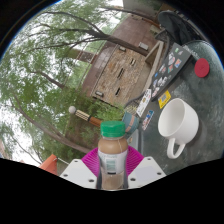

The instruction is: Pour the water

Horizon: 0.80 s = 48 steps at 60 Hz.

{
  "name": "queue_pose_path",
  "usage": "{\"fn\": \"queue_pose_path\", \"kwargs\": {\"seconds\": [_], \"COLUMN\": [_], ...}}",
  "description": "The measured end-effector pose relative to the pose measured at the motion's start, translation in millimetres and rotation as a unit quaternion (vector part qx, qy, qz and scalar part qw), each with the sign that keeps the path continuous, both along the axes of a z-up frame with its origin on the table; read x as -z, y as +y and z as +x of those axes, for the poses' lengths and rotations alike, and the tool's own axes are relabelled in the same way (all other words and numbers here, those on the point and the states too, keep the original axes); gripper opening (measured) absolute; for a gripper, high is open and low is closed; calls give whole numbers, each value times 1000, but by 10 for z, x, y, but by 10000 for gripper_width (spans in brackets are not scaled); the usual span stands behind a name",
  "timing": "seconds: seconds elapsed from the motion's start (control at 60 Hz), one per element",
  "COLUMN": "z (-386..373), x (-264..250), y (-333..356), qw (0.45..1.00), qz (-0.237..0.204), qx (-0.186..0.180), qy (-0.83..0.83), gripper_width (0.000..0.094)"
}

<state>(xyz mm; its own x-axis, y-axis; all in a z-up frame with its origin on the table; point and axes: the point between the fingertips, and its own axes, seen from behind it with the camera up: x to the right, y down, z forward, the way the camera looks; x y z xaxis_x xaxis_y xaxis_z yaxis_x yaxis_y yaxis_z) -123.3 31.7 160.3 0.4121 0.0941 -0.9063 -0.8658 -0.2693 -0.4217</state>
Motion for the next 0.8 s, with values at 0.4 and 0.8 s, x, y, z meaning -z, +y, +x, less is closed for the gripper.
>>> {"fn": "queue_pose_path", "kwargs": {"seconds": [0.4,0.8], "z": [418,424], "x": [254,86], "y": [165,-810], "qw": [896,865], "qz": [-130,-133], "qx": [-11,-22], "qy": [424,484], "gripper_width": [299,299]}}
